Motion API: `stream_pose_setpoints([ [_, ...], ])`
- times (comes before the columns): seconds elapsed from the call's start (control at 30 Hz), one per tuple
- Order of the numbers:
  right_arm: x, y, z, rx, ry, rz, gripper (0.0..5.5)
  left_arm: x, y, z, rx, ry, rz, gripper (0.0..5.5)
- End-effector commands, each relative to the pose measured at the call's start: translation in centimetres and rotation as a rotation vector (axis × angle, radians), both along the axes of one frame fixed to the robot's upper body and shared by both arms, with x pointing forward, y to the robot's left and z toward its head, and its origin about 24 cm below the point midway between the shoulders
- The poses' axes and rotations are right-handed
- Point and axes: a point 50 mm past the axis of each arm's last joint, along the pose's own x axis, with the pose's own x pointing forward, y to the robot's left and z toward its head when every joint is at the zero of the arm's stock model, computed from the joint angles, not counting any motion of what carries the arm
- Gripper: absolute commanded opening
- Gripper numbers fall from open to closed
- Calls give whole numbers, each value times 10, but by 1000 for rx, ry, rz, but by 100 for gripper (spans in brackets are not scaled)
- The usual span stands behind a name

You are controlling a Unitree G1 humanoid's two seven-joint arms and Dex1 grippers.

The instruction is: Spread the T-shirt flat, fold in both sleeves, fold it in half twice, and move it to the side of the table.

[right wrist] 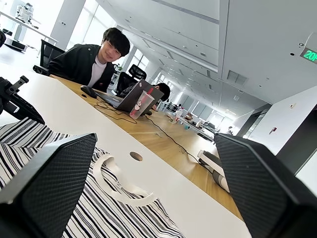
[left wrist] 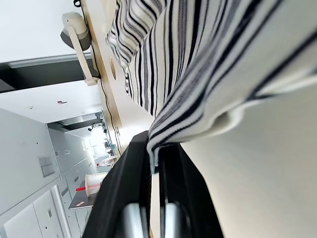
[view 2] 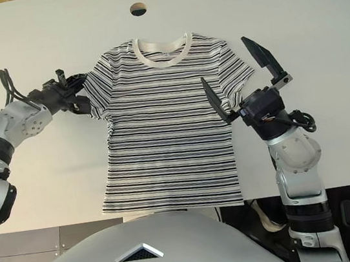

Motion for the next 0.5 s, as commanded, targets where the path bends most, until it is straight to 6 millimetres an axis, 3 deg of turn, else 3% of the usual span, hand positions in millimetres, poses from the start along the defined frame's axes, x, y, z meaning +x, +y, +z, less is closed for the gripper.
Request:
stream_pose_setpoints([
  [0.03, 2, -2, 3, 13, -14, -8, 438, -10, 2, -11, -93, 7, 72, 12],
  [0.27, 5, -5, 4, 23, -12, -22, 438, -11, -38, 10, -446, -88, 20, 12],
  [0.5, 5, -4, 3, 29, -7, -23, 438, -15, -76, 8, -468, -63, -77, 12],
])
